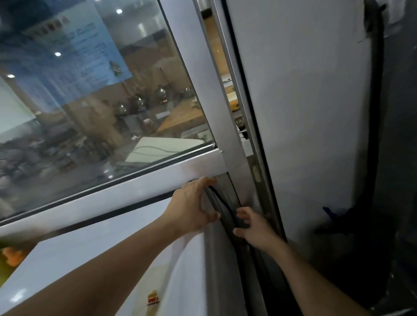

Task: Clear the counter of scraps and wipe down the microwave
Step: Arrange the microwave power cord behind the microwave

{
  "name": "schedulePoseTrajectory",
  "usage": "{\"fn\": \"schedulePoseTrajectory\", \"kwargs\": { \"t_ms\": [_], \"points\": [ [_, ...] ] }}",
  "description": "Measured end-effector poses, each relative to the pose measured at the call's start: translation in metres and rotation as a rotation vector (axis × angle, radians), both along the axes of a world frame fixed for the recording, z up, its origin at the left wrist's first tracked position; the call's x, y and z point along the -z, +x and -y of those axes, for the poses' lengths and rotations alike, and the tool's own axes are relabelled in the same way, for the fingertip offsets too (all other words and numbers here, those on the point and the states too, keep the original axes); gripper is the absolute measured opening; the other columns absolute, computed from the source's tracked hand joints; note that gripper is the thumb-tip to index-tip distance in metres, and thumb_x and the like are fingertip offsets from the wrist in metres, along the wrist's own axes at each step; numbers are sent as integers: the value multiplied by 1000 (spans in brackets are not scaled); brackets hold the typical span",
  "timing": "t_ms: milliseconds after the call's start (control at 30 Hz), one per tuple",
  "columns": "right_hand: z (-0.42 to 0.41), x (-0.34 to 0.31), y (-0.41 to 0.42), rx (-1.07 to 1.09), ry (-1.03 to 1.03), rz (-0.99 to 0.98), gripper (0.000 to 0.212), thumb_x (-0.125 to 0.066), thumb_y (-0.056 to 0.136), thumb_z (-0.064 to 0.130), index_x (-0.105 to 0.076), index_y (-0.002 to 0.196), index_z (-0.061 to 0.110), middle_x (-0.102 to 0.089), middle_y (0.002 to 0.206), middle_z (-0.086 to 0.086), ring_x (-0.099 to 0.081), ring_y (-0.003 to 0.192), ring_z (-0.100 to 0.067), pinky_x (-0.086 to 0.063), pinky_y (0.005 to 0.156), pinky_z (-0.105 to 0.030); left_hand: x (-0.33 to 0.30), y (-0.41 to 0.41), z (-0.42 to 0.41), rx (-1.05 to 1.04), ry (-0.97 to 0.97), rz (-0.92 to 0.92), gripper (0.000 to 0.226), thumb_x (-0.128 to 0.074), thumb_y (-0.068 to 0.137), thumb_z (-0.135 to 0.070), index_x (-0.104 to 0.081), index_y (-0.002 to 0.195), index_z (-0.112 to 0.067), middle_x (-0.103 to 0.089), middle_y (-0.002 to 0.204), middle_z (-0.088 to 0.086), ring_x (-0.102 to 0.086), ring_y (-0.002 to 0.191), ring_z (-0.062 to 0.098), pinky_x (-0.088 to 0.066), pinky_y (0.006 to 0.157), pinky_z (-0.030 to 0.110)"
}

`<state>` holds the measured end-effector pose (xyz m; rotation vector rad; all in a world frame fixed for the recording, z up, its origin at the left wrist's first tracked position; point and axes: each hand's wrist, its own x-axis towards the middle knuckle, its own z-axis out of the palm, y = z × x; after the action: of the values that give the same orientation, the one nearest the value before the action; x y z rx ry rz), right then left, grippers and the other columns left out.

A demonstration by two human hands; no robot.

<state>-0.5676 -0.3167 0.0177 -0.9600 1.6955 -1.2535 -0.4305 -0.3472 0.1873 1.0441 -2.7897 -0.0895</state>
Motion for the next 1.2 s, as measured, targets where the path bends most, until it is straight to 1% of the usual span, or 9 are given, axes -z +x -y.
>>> {"fn": "schedulePoseTrajectory", "kwargs": {
  "t_ms": [233, 467, 600, 633, 733, 833, 900, 1067, 1200],
  "points": [
    [-2, -5, 0, -59, 11, -30, 62, -67, 82, 2, -40, 137, 12, -47, 135, -11, -44, 125, -22, -37, 90, -21, 3, 2, 3, 1, -7, 5, 75, -76, 72, -31, -40, 137, -24, -48, 138, -3, -41, 129, 18, -33, 105, 28],
    [-30, -14, -10, 5, -34, -78, 46, -70, 78, 2, -55, 120, 14, -58, 101, -7, -60, 93, -19, -50, 89, -33, 5, 3, -4, 17, -8, 14, 74, -76, 72, -32, -40, 136, -25, -45, 140, -3, -39, 130, 18, -32, 107, 31],
    [-55, -37, -22, 23, -87, -105, 41, -68, 81, 0, -56, 118, 13, -56, 98, -5, -57, 90, -15, -45, 74, -11, 2, -2, -13, 32, 7, 2, 74, -76, 73, -31, -39, 137, -27, -45, 141, -2, -38, 131, 19, -32, 108, 31],
    [-60, -43, -25, 31, -95, -103, 42, -67, 81, 0, -56, 119, 13, -57, 99, -5, -57, 91, -15, -45, 74, -11, 1, -4, -15, 39, 12, -4, 74, -75, 73, -31, -39, 137, -27, -45, 141, -2, -38, 131, 19, -32, 108, 32],
    [-76, -65, -31, 63, -122, -98, 46, -64, 81, -2, -54, 124, 11, -59, 100, -4, -59, 98, -20, -48, 87, -28, -3, -14, -22, 63, 16, 2, 72, -74, 75, -31, -38, 137, -28, -43, 142, -3, -36, 132, 19, -30, 109, 34],
    [-90, -87, -37, 53, -151, -81, 46, -61, 81, -3, -52, 122, 17, -62, 99, 2, -59, 98, -15, -50, 82, -27, -6, -25, -28, 74, -9, 15, 68, -71, 78, -30, -39, 138, -28, -43, 143, -2, -36, 133, 20, -28, 111, 39],
    [-97, -102, -38, 48, -179, -68, 46, -60, 81, -3, -49, 116, 23, -64, 100, 3, -59, 96, -13, -47, 74, -24, -8, -32, -31, 72, -49, 36, 62, -69, 80, -31, -42, 136, -27, -46, 140, -2, -39, 131, 19, -29, 110, 38],
    [-108, -127, -33, 76, -239, -48, 39, -49, 82, -13, -48, 104, 19, -67, 88, -3, -66, 82, -17, -51, 91, -38, -11, -40, -34, 85, -31, -11, 38, -65, 82, -29, -60, 119, -27, -61, 123, -3, -52, 118, 19, -37, 104, 38],
    [-115, -143, -23, 63, -265, -44, 39, -44, 85, -15, -47, 113, 11, -67, 90, -4, -66, 80, -14, -52, 85, -27, -16, -37, -34, 81, 45, -131, 16, -66, 82, -24, -69, 98, -24, -69, 101, -1, -62, 98, 18, -50, 88, 38]
  ]
}}
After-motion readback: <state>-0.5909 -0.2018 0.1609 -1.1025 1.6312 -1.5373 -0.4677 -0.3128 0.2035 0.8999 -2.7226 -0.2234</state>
